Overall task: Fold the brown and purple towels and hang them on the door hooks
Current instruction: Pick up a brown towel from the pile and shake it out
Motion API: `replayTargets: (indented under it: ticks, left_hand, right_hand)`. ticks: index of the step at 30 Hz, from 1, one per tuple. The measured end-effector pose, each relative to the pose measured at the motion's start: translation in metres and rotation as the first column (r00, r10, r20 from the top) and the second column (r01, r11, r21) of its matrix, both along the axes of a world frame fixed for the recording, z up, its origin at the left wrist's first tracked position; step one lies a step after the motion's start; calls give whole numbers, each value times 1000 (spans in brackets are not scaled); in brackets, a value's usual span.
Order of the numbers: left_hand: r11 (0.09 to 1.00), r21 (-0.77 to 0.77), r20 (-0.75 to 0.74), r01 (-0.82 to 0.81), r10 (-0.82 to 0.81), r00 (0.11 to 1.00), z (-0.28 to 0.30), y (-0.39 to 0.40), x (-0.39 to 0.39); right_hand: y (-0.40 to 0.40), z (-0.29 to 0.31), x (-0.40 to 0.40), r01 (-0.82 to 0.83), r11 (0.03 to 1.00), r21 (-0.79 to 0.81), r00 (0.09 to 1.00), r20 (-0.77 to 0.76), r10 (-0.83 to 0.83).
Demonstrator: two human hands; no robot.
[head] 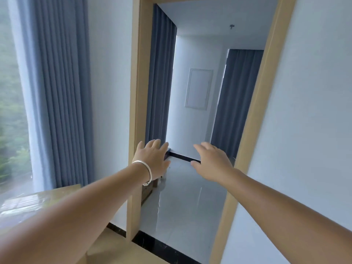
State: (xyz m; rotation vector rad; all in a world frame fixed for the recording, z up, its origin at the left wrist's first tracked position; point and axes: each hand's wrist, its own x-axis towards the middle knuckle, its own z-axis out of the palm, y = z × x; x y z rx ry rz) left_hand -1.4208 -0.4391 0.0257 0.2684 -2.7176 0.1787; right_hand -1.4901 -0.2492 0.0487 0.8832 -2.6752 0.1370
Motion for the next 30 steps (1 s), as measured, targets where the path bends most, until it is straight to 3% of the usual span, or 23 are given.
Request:
replayTargets:
  ticks: [5, 11, 20, 26, 30]
  left_hand:
    - [977, -10, 67, -211, 211, 975, -22, -81, 7]
    - [871, 9, 108, -491, 487, 867, -39, -189, 24]
    - [551, 42, 222, -833, 808, 546, -83, -278, 82]
    - [322, 72, 353, -944, 877, 326, -152, -311, 152]
    - [257, 89, 401, -962, 875, 271, -198, -347, 191]
  right_hand:
    - [-101, -20, -34, -210, 978, 4, 977, 41, 210]
    - [-240, -41, -61, -490, 871, 31, 869, 93, 485]
    - [-416, -90, -48, -827, 561, 46, 559, 179, 809]
    - [-484, -162, 8, -932, 354, 80, 358, 353, 865]
    - [-536, -201, 45, -953, 280, 117, 302, 421, 855]
